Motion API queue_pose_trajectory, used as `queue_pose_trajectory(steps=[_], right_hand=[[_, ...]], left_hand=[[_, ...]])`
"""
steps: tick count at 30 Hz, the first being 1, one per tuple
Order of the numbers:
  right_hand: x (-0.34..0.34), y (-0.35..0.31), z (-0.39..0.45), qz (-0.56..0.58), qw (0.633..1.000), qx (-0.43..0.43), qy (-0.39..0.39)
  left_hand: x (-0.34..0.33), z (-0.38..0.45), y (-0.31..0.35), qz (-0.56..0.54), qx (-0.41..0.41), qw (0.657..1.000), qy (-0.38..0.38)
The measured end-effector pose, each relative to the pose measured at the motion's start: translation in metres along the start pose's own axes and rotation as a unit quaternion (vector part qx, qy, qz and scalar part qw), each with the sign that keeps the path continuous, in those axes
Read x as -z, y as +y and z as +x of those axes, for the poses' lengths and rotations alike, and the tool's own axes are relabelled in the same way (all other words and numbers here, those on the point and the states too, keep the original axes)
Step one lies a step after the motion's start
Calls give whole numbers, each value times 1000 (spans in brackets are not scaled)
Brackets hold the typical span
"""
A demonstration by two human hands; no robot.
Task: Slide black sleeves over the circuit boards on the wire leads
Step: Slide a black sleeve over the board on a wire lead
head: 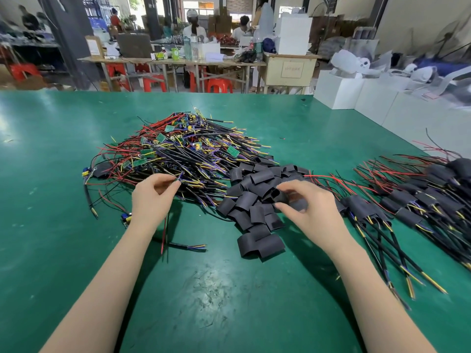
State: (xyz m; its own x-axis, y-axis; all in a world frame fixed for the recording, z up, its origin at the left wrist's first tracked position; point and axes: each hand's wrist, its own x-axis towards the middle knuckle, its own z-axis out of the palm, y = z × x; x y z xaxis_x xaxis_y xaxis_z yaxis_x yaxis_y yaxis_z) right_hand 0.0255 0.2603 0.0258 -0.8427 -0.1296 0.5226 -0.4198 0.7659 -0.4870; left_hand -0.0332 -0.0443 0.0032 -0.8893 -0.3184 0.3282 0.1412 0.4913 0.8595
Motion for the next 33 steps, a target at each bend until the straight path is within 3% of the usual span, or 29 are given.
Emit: queue_pose_trajectory(steps=[2,4,6,8,10,11,22,33], right_hand=[[-1,-1,1,8,1000,-4,22],[-1,0,1,-7,999,-10,33],[-1,1,1,-15,999,-15,38],[0,2,1,-14,999,-17,40],[0,3,1,-17,999,-16,42],[0,3,1,-20,999,-14,42],[1,0,1,-21,999,14,43],[-1,-4,-1,37,999,-2,23]], left_hand=[[4,-3,9,-201,90,975,-26],[8,-5,22,-409,153,896,-81],[13,-7,33,-499,159,842,-126],[12,-13,41,-473,113,862,-140],[10,-19,42,-407,69,904,-109],[10,-20,41,-402,70,908,-93],[13,-13,45,-512,133,841,-116],[15,-13,46,-511,134,842,-105]])
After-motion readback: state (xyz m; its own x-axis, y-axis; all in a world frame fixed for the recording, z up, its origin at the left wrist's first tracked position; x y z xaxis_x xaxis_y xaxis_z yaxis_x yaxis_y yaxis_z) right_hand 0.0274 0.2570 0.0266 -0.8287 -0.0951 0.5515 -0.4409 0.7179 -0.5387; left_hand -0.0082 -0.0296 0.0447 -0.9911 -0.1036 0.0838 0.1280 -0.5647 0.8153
